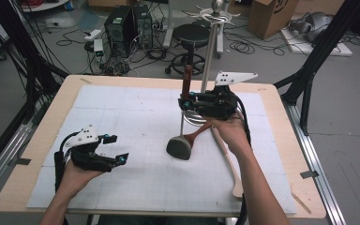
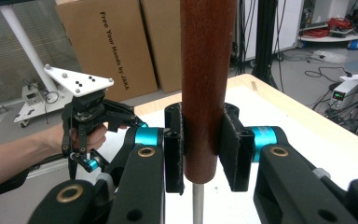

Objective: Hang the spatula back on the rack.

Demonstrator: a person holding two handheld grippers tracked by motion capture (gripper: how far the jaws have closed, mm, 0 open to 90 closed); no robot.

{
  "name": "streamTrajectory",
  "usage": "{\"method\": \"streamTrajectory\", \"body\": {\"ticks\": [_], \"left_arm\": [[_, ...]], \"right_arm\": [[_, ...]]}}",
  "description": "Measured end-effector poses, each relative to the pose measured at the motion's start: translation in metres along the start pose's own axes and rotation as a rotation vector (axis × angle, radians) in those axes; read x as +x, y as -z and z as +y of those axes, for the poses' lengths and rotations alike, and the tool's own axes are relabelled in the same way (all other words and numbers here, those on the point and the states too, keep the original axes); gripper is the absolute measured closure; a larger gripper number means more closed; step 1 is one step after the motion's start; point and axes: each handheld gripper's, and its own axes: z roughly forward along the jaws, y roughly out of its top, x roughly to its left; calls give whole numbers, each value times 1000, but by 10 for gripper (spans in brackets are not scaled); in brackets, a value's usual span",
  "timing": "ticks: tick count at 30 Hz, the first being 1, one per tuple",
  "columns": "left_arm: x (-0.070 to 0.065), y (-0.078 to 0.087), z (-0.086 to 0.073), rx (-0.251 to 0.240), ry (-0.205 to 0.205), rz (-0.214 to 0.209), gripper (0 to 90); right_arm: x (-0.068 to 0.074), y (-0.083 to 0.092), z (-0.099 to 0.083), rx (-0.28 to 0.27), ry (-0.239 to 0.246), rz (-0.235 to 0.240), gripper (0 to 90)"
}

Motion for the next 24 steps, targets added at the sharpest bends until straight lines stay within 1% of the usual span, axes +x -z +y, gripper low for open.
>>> {"method": "streamTrajectory", "body": {"ticks": [9,12,18,24], "left_arm": [[0,0,-1,5,-2,3,177],[0,0,-1,3,1,2,176],[0,1,-1,2,-1,-2,176],[1,1,-2,3,4,5,176]], "right_arm": [[-8,2,8,-5,6,-14,734],[-10,3,11,-17,6,-14,734],[-15,4,15,-24,2,-17,734],[-24,7,18,-20,-3,-28,734]]}}
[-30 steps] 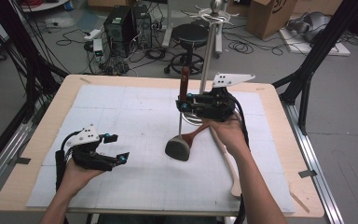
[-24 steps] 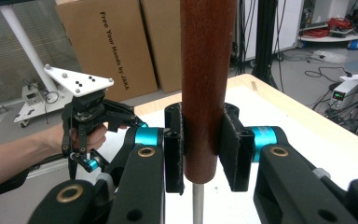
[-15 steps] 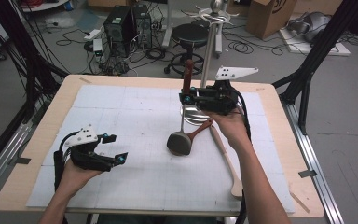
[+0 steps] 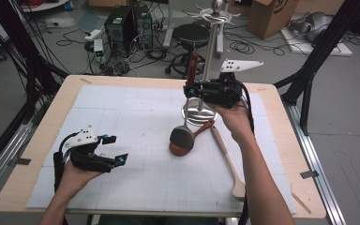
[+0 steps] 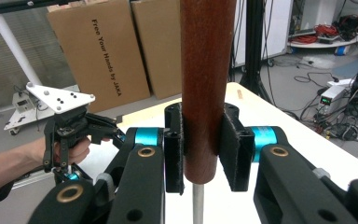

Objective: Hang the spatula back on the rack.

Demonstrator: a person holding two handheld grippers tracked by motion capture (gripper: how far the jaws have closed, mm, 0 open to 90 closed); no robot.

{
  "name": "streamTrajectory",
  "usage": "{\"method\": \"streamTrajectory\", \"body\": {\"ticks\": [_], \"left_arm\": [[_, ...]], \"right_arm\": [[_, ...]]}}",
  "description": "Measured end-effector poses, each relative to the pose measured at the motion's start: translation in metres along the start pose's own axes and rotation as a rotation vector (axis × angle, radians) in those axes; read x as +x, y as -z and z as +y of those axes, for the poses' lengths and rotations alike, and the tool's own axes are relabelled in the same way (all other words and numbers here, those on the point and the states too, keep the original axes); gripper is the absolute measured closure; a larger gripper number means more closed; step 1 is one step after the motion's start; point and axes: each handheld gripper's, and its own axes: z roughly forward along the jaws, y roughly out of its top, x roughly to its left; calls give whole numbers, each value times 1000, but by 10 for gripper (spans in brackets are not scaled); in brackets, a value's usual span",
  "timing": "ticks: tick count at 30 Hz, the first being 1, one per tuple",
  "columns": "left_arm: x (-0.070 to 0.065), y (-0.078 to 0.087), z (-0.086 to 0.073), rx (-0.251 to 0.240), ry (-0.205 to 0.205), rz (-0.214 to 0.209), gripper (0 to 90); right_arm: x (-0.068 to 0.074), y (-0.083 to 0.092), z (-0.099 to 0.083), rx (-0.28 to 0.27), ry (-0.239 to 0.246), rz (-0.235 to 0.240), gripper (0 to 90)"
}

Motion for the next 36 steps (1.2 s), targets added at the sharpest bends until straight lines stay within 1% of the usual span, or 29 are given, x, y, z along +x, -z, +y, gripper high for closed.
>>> {"method": "streamTrajectory", "body": {"ticks": [9,17,19,26,33,36], "left_arm": [[1,0,0,1,-1,1,175],[2,2,0,-5,1,2,174],[2,2,-1,-4,1,2,174],[3,3,-1,-5,7,5,174],[3,3,-1,-5,7,6,173],[3,3,-1,-6,8,4,173]], "right_arm": [[-14,3,13,-5,-2,-9,734],[-22,3,28,5,11,-19,734],[-26,6,34,-2,12,-22,734],[-33,11,41,-15,4,-33,734],[-42,16,43,-14,-11,-53,734],[-44,16,43,-16,-17,-53,734]]}}
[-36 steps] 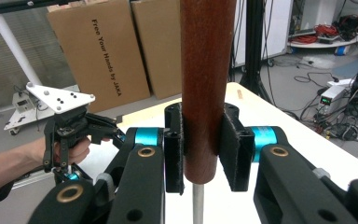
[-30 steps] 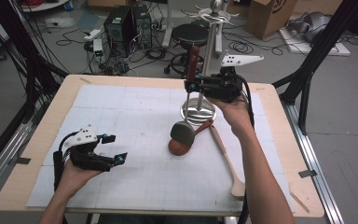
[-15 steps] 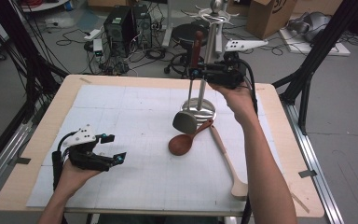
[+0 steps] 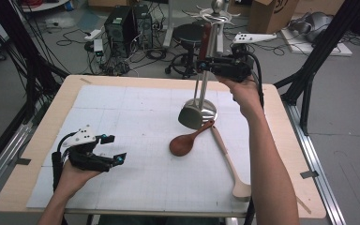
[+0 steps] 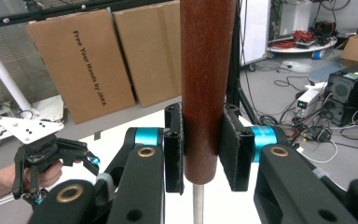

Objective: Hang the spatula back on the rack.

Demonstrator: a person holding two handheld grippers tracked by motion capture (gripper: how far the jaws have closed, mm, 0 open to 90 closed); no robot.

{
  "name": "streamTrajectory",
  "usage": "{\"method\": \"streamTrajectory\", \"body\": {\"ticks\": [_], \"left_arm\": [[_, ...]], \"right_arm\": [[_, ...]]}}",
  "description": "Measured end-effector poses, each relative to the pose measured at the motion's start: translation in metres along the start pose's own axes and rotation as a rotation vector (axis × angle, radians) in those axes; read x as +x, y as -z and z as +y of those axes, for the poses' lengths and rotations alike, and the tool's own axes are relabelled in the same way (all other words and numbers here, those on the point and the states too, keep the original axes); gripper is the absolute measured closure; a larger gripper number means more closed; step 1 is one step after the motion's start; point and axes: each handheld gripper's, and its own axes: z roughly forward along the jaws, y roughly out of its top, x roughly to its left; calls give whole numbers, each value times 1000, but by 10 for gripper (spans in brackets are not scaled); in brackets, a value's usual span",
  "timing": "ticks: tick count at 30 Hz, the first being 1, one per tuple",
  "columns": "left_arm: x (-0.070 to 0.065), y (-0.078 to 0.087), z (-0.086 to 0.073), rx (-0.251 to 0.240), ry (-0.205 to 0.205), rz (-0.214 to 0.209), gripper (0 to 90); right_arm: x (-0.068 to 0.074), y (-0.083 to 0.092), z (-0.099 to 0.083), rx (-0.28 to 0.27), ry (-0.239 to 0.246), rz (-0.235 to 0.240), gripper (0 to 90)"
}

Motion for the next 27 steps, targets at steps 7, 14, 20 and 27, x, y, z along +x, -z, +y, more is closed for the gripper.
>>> {"method": "streamTrajectory", "body": {"ticks": [7,14,20,27], "left_arm": [[1,0,0,1,-1,-4,174],[1,0,0,2,0,-4,173],[1,0,0,3,-2,-7,173],[1,0,0,2,-2,-8,173]], "right_arm": [[-7,2,-1,-2,-17,-14,734],[-11,2,4,1,-16,-17,734],[-15,1,7,11,-22,-24,734],[-20,1,6,11,-32,-35,733]]}}
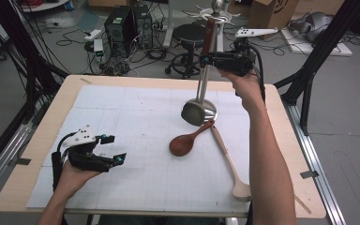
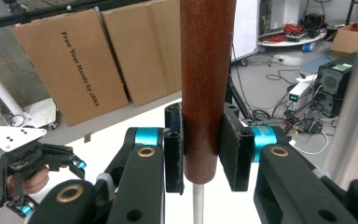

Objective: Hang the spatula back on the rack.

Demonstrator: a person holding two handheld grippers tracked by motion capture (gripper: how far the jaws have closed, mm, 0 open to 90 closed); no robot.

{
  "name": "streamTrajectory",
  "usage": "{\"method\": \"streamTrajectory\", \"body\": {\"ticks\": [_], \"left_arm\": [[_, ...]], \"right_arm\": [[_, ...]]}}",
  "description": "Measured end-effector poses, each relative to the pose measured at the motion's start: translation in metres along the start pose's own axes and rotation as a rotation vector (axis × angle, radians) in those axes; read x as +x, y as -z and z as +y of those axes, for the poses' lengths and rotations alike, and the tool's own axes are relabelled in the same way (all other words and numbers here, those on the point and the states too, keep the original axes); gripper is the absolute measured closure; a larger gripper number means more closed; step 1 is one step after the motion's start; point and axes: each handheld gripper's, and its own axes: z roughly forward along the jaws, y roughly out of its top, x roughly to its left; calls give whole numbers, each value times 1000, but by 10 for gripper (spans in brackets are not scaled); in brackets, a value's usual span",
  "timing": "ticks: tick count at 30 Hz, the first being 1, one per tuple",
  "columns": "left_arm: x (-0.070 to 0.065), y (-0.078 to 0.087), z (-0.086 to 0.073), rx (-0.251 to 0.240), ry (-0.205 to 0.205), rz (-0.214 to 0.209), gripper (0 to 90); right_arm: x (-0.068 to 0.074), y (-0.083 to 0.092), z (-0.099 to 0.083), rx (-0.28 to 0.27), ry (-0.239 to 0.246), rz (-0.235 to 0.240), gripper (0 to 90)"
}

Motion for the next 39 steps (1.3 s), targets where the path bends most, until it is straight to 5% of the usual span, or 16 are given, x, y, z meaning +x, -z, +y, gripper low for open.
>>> {"method": "streamTrajectory", "body": {"ticks": [39], "left_arm": [[0,1,-1,3,3,-9,174]], "right_arm": [[-11,-5,-1,-16,-30,-83,680]]}}
